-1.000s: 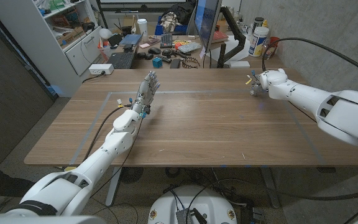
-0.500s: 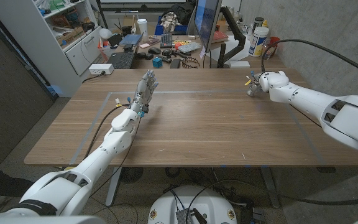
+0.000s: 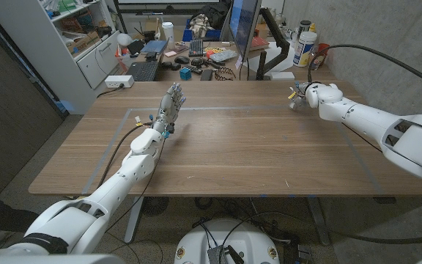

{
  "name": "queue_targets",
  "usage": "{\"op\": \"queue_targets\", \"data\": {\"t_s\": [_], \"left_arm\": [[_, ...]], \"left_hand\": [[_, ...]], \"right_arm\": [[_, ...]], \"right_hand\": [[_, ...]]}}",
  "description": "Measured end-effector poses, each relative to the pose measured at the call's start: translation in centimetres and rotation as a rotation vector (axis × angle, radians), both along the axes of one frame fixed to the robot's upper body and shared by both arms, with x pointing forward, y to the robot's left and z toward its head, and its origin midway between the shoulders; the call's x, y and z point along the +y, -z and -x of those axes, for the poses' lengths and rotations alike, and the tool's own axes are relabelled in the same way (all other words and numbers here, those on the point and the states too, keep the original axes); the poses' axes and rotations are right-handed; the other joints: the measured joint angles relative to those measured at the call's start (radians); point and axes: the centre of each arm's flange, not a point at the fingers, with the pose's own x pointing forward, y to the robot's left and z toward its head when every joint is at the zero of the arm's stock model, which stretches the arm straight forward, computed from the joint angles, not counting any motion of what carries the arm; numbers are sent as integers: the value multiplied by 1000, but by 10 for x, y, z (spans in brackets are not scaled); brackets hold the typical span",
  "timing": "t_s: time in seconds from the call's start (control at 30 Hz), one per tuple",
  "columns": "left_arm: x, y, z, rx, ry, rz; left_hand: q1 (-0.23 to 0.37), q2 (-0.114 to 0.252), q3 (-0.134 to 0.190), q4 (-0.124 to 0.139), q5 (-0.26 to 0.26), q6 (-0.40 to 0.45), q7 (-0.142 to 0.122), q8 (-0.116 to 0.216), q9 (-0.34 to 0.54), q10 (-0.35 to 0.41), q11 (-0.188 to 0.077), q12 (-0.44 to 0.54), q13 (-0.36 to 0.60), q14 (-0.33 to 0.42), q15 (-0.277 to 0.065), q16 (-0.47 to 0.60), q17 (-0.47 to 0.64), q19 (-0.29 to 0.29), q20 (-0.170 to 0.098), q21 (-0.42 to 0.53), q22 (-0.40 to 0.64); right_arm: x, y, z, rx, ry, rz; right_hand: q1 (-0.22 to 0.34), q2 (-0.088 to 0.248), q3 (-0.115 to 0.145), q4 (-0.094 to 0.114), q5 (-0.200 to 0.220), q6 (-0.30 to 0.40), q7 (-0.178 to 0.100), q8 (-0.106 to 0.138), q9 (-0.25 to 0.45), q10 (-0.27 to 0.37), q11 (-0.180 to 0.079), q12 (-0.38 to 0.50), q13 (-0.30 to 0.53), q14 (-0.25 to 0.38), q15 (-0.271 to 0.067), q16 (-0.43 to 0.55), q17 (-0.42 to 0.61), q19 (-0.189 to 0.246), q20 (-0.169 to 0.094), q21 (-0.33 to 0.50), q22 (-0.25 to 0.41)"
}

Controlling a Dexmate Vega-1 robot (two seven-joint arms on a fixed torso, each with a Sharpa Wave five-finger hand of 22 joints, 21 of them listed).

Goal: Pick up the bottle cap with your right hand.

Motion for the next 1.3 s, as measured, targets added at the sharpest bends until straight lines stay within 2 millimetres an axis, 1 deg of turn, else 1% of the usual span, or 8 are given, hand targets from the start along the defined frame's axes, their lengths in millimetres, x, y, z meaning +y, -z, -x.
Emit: {"op": "queue_targets", "data": {"t_s": [0.17, 0.23, 0.37, 0.43, 0.5, 0.83, 0.9, 1.3], "left_arm": [[1, 0, 0, -1, 1, 1], [2, -1, 0, -4, 5, 1], [3, -1, 0, -6, 5, 2], [4, -2, 0, -8, 5, 1], [4, -2, 1, -10, 8, 0], [7, -4, 1, -17, 12, 1], [9, -5, 2, -19, 10, 1], [10, -10, 5, -32, 12, 1]], "left_hand": [[-1, 0, 0, 0, 0, 0, 0, 0, 0, 0, 0, 0, 0, 0, 0, 0, 0, 0, 0, 0, 5], [-4, -3, 0, 0, 0, 0, 0, 0, 0, 0, 0, 0, 0, 0, 0, 0, 0, 0, 0, 0, 5], [-4, -4, -1, 1, 0, 0, 0, 0, 0, 0, 0, 0, 0, 0, 0, 0, 0, 0, 0, 0, 5], [-4, -4, -8, 0, 0, 0, 0, 0, 0, 0, 0, 0, 0, 0, 0, 0, 0, 0, 0, 0, 5], [-4, -4, -8, 0, 0, 0, 0, 0, 0, 0, 0, 0, 0, 0, 0, 0, 0, 0, 0, 0, 5], [-4, -3, -8, 0, 0, 0, 0, 0, 0, 0, 0, 0, 0, 0, 0, 0, 0, 0, 0, 0, 5], [-4, -3, -8, 0, 0, 0, 0, 0, 0, 0, 0, 0, 0, 0, 0, 0, 0, 0, 0, 0, 5], [-5, -4, -8, 0, 3, 0, 0, 0, 0, 0, 0, 0, 0, 0, 0, 0, 0, 0, 0, 0, 5]], "right_arm": [[-1, -5, 2, -15, 6, -2], [1, -10, 6, -31, -1, -4], [1, -13, 9, -43, 0, -6], [0, -15, 10, -49, 4, -7], [1, -18, 13, -58, 2, -9], [4, -29, 20, -85, -5, -17], [3, -32, 23, -95, 3, -19], [2, -42, 34, -134, -6, -37]], "right_hand": [[-2, 10, 1, 1, -7, 0, 0, 1, 0, -1, 0, 0, -1, 0, 0, -13, 5, 0, 0, -6, 0], [-1, 12, 2, 2, -7, 0, 0, 1, 0, 0, 11, 0, -1, 0, 0, -15, 7, 0, 0, -6, 0], [0, 13, -1, 5, -8, 0, 0, 1, 0, 0, 11, 5, -1, 0, 0, -23, 12, 0, 0, -6, 0], [2, 14, -1, 5, -8, 0, 0, 1, 0, 0, 11, 7, -1, 0, 0, -29, 12, 0, 0, -6, 0], [3, 15, -1, 5, -15, 0, 0, 1, 0, 0, 11, 8, -1, 0, 0, -36, 12, -1, -1, -6, 0], [3, 15, -1, 5, -15, 0, 0, 1, 0, 0, 11, 12, -1, 9, -2, -51, 21, -4, -4, -6, 0], [3, 15, -1, 5, -22, 0, 0, 1, 0, 0, 11, 16, -1, 9, -2, -52, 21, -4, -4, -6, 0], [10, 19, -5, 9, -24, 0, 0, 1, 0, -4, 7, 15, -6, 14, -7, -63, 30, -4, -4, -6, -5]]}}
